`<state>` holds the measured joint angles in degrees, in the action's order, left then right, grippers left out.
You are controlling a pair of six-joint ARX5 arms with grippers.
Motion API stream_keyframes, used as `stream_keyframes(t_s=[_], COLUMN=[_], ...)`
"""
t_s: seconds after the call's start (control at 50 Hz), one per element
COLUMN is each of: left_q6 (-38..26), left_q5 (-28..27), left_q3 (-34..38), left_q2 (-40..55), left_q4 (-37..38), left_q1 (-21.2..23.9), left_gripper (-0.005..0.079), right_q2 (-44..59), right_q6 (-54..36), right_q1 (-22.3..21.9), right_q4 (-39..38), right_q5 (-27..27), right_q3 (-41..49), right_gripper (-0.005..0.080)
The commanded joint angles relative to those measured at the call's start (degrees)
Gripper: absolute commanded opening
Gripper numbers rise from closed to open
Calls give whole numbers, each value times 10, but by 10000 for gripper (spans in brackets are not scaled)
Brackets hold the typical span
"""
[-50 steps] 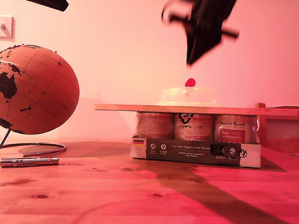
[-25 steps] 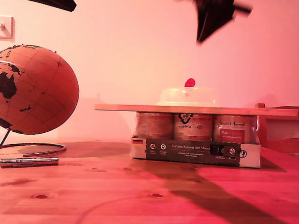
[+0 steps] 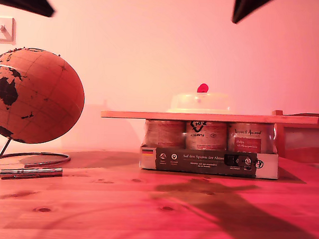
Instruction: Pick up the plastic microwave lid and place it on the shelf behind you
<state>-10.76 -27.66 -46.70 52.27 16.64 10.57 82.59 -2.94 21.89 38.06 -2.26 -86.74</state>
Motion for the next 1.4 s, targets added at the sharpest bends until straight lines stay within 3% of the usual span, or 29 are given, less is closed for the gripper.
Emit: stream_keyframes(t_s=[0.0,0.22,0.38,0.6,1.02,1.38], left_q6=[-2,-1,16,20,72,110], left_q5=[-12,-38,-41,-12,23,53], left_q3=[12,12,15,34,153,239], left_q2=[2,1,-6,-51,-183,-257], left_q4=[-13,-13,-12,-22,-121,-151], left_q1=[-22,-103,-132,-133,-133,-119], left_gripper=[-21,-21,-21,-21,-21,-21], right_q2=[-28,-89,-134,-197,-364,-511], right_q6=[-1,-1,-2,-2,-16,-17], right_q1=[-10,-40,-43,-43,-43,-43], right_q4=[-29,-105,-156,-221,-313,-307], right_q5=[-3,-3,-3,-14,-19,-34], right_q3=[38,134,201,291,457,573], right_gripper=[-12,-12,-12,-12,-12,-12])
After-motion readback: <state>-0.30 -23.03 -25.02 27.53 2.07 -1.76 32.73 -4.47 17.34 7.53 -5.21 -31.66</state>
